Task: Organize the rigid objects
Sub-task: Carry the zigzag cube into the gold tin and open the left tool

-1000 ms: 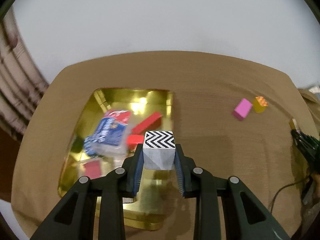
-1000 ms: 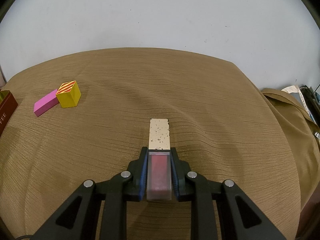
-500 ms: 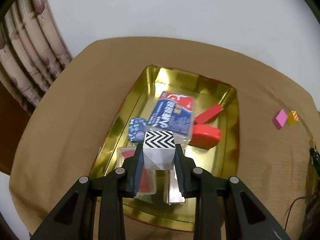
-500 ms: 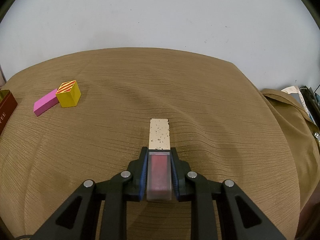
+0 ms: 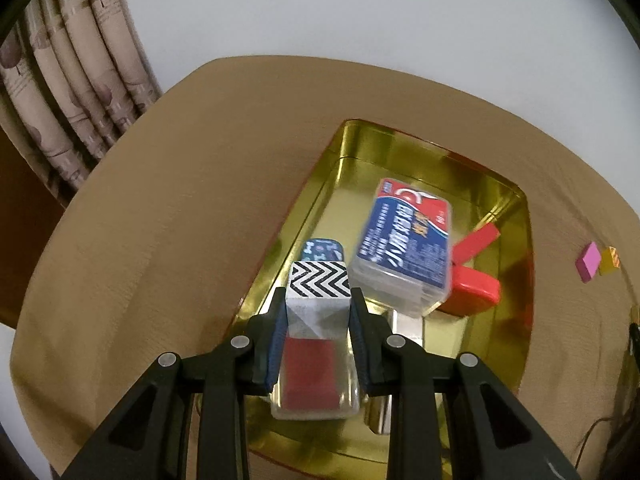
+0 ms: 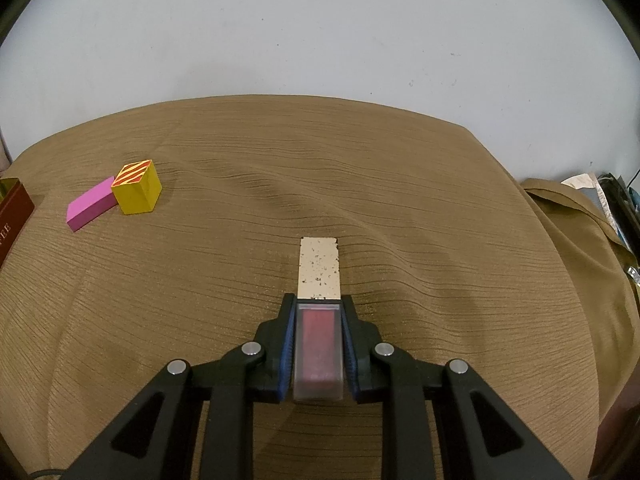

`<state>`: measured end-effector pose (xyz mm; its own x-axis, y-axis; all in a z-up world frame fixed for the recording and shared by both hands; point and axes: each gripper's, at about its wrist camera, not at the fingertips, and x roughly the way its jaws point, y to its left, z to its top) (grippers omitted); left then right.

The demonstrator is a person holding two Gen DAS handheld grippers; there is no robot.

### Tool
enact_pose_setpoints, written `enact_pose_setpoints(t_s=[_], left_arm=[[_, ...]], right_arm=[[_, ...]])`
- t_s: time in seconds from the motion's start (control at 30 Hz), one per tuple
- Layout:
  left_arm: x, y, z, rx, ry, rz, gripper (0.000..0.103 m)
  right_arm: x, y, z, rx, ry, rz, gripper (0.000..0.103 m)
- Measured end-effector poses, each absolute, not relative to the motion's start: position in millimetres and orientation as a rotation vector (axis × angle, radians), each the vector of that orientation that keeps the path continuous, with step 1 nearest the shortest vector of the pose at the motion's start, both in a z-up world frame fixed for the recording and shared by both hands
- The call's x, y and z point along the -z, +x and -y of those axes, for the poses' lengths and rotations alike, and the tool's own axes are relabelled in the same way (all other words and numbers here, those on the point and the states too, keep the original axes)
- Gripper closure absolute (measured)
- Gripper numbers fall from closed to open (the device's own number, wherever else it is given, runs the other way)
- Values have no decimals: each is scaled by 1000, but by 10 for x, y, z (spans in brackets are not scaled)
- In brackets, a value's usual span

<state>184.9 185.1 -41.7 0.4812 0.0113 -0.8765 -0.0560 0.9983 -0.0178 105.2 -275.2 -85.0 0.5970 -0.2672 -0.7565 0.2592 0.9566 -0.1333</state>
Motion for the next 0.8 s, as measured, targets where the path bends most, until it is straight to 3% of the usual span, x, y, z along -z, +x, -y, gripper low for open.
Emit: enact_pose_setpoints(t_s=[0.53,0.8], left_arm=[[531,1944,-1851,-51,-36,-1096,77],[496,1831,-1936,-36,-73,-1102,70]], right_arm=[[856,1080,2765,302,-24,-881,82],[857,1088,2762,303,-29,-882,81]])
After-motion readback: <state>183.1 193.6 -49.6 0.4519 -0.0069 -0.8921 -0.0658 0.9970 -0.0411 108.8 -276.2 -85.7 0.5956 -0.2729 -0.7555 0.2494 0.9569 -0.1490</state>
